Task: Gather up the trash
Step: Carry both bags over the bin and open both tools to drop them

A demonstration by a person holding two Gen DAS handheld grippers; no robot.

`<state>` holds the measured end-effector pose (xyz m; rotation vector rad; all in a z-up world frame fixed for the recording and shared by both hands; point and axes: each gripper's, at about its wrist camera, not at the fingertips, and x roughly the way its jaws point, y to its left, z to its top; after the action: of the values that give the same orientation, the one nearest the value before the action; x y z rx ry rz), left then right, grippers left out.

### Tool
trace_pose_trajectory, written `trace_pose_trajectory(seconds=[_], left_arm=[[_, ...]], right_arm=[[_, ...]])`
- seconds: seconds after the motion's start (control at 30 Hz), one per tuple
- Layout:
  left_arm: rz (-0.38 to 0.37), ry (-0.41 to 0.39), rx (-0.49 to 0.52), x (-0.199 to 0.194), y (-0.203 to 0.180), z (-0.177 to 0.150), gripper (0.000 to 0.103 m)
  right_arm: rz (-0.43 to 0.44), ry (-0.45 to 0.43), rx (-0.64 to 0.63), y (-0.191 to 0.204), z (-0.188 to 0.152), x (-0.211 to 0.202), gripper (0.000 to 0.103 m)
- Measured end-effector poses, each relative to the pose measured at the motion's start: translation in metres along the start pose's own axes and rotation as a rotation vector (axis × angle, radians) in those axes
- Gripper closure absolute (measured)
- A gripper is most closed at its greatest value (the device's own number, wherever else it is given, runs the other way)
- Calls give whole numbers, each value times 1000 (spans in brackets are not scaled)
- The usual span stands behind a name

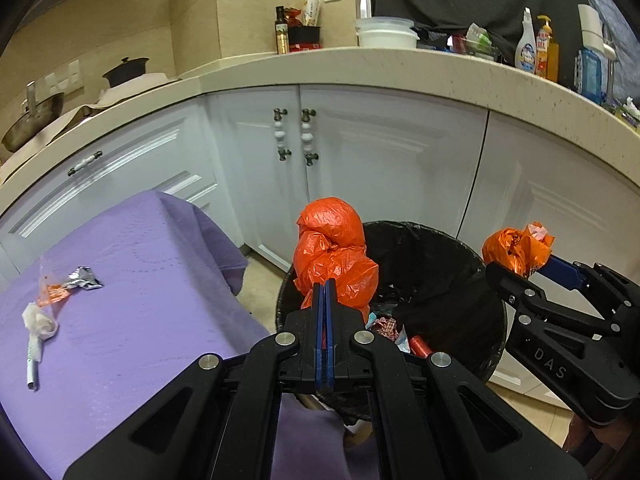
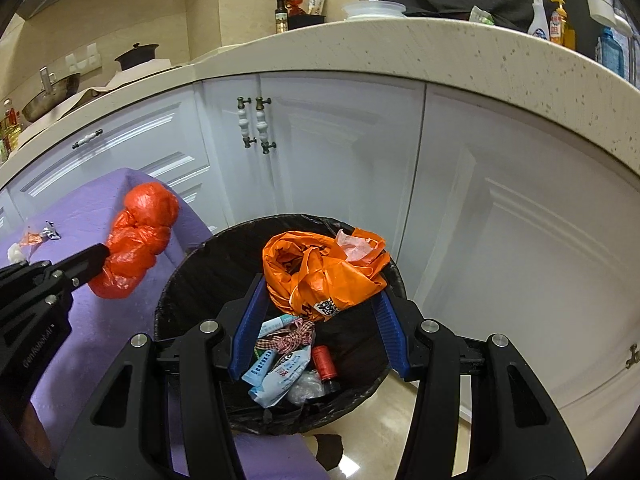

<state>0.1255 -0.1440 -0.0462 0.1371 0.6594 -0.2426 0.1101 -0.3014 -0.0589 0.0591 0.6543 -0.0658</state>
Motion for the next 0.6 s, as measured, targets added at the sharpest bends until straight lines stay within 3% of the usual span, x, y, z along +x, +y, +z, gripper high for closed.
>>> trace_pose_trajectory(seconds=[0.2, 0.27, 0.43, 0.6], left_arm=[[4, 19, 13, 16, -8, 1, 101], [12, 24, 20, 22, -11, 2, 100], [8, 32, 5, 26, -9, 1, 79], [13, 23, -3, 22, -5, 2, 75]], right_arm=[[1, 4, 19, -7, 2, 14, 50], [0, 3, 24, -9, 2, 18, 37], [-16, -4, 39, -12, 4, 20, 37], [-18, -1, 40, -11, 4, 21, 37]])
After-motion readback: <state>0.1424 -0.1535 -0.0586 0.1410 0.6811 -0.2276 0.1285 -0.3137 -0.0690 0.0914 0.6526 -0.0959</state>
